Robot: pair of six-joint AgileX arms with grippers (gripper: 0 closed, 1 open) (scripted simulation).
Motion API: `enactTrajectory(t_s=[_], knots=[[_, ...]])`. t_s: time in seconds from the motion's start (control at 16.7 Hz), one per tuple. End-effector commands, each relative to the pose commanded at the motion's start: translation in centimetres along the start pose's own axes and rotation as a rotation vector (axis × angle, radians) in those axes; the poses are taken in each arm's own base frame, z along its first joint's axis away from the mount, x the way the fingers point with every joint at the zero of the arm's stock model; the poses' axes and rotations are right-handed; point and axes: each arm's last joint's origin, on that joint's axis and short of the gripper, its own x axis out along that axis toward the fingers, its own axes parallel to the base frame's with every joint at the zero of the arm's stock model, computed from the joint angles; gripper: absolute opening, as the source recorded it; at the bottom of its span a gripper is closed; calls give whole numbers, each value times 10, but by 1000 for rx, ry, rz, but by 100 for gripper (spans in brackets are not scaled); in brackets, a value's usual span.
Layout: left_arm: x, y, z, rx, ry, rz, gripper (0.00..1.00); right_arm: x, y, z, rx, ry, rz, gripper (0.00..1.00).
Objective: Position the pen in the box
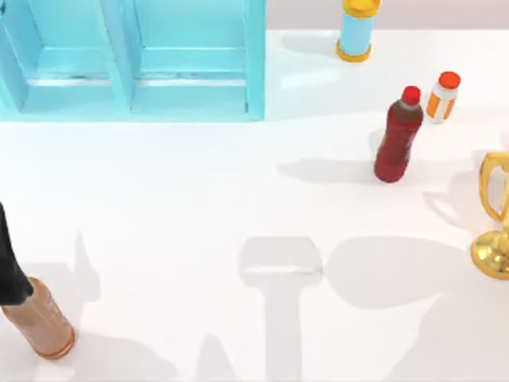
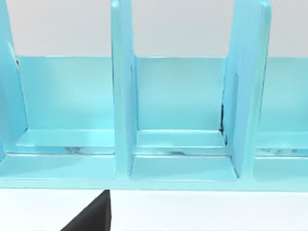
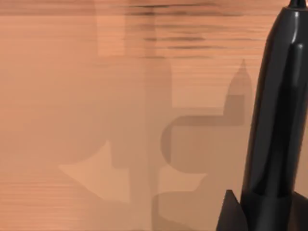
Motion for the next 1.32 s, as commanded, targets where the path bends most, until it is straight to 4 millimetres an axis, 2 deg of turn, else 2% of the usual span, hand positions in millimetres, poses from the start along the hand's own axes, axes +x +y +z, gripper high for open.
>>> enactTrajectory(t_s=[0.12, 0.36, 1.14, 1.32], knots=[[0, 0, 0, 0, 0, 0, 100, 9, 0, -4, 4, 3, -5, 0], [0, 0, 0, 0, 0, 0, 100, 10, 0, -5, 4, 3, -5, 0], [0, 0, 0, 0, 0, 0, 100, 10, 0, -5, 4, 3, -5, 98], [0, 0, 0, 0, 0, 0, 100, 10, 0, -5, 4, 3, -5, 100]])
